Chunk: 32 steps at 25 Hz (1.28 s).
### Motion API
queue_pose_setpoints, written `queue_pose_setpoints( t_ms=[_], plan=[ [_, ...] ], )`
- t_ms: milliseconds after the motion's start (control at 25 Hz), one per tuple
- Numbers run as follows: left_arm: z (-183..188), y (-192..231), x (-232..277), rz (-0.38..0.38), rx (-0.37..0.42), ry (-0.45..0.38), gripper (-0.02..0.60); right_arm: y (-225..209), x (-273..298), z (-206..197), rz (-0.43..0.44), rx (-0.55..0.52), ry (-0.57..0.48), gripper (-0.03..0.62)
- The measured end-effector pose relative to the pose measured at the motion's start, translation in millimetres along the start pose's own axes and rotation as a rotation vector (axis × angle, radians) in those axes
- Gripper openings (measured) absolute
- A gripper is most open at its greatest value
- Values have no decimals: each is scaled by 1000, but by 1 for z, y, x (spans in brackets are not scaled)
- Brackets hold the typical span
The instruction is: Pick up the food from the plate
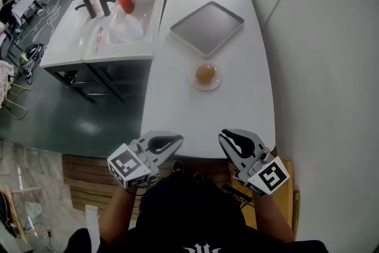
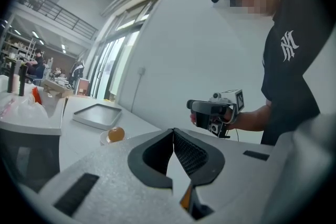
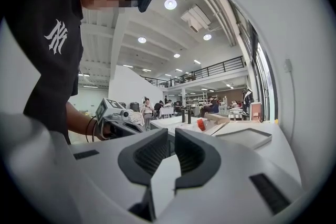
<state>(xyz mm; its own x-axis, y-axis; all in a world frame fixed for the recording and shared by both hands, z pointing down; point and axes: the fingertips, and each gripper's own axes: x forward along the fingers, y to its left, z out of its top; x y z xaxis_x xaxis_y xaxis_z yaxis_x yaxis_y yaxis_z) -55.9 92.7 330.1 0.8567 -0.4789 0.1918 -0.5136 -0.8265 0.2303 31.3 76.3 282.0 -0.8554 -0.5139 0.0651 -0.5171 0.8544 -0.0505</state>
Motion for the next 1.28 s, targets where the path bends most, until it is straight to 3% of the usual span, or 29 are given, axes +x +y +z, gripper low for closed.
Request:
queue_pose_setpoints(
  t_ms=[280, 680, 800, 1040, 1280],
  plan=[
    [11, 41, 1, -47, 24, -25, 8, -6, 22, 17, -40, -41, 37, 15],
    [14, 81, 37, -47, 11, 11, 8, -53, 44, -12, -42, 12, 81, 35],
    [9, 94, 55, -39, -28, 21, 8, -77, 59, -36, 1, 37, 128, 107],
    [-3, 138, 92, -22, -71, 81, 8, -133, 98, -47, 26, 51, 113, 187],
    [-11, 183, 118, 9, -92, 90, 8, -182, 135, -67, 68, 23, 127, 239]
  ],
)
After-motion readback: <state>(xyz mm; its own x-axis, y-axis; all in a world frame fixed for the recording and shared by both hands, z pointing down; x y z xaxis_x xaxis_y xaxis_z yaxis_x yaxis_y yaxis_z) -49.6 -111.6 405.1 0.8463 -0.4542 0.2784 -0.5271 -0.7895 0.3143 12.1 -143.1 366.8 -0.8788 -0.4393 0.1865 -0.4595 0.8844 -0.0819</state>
